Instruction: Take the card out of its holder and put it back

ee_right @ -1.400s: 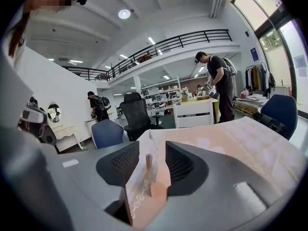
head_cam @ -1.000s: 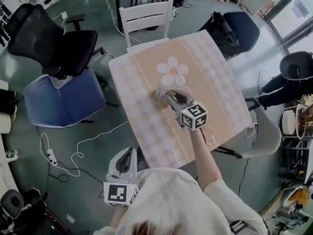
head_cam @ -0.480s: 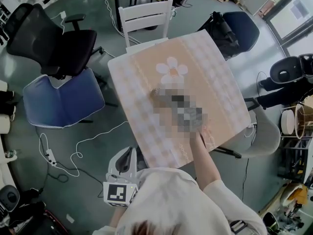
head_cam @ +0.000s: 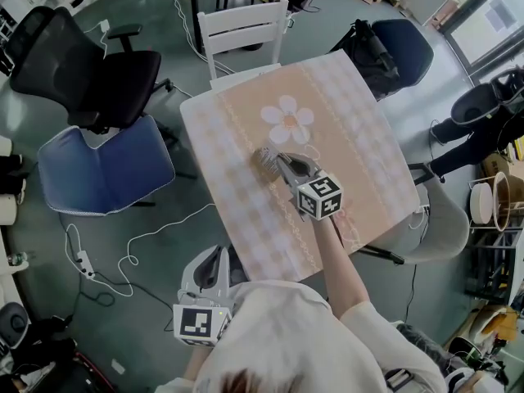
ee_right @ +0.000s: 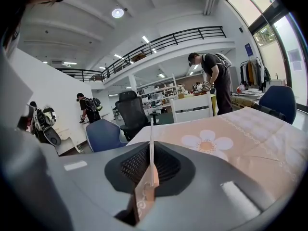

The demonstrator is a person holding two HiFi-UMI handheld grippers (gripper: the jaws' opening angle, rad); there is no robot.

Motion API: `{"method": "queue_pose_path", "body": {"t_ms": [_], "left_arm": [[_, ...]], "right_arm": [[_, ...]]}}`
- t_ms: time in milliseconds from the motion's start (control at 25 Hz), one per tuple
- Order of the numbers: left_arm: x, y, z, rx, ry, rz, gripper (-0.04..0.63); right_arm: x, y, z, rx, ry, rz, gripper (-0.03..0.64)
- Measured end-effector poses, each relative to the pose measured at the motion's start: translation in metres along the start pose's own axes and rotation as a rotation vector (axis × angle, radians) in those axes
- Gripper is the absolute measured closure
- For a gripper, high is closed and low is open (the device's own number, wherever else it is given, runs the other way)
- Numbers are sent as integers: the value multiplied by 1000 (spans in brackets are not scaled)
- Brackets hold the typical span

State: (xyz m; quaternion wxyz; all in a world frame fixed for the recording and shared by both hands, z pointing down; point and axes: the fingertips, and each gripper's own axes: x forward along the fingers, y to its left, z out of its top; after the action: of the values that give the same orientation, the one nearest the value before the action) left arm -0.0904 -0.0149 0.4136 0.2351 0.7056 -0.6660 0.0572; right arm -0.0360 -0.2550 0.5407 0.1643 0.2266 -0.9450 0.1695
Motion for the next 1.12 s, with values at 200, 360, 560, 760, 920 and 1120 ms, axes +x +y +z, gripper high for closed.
{"method": "queue_pose_path", "body": {"t_ms": [200, 360, 560, 760, 920, 1120], "left_arm": [[0, 1, 0, -2, 0, -2, 595], [0, 2, 0, -4, -2, -1, 595], [0, 1, 1, 0, 1, -11, 595], [-1, 0, 2, 3, -6, -15, 595], [-3, 1, 1, 14, 2, -14, 595], [-4, 2, -1, 15, 3, -11, 595]], "right_arm": [[-2, -1, 4, 12, -6, -15, 598], [-6, 0, 11, 15, -23, -22, 598], [-11, 2, 19, 15, -41, -35, 598], [-15, 1, 26, 15, -53, -48, 598], [-19, 1, 32, 8, -64, -53, 598], [-25, 0, 40, 11, -86, -58, 598]]}}
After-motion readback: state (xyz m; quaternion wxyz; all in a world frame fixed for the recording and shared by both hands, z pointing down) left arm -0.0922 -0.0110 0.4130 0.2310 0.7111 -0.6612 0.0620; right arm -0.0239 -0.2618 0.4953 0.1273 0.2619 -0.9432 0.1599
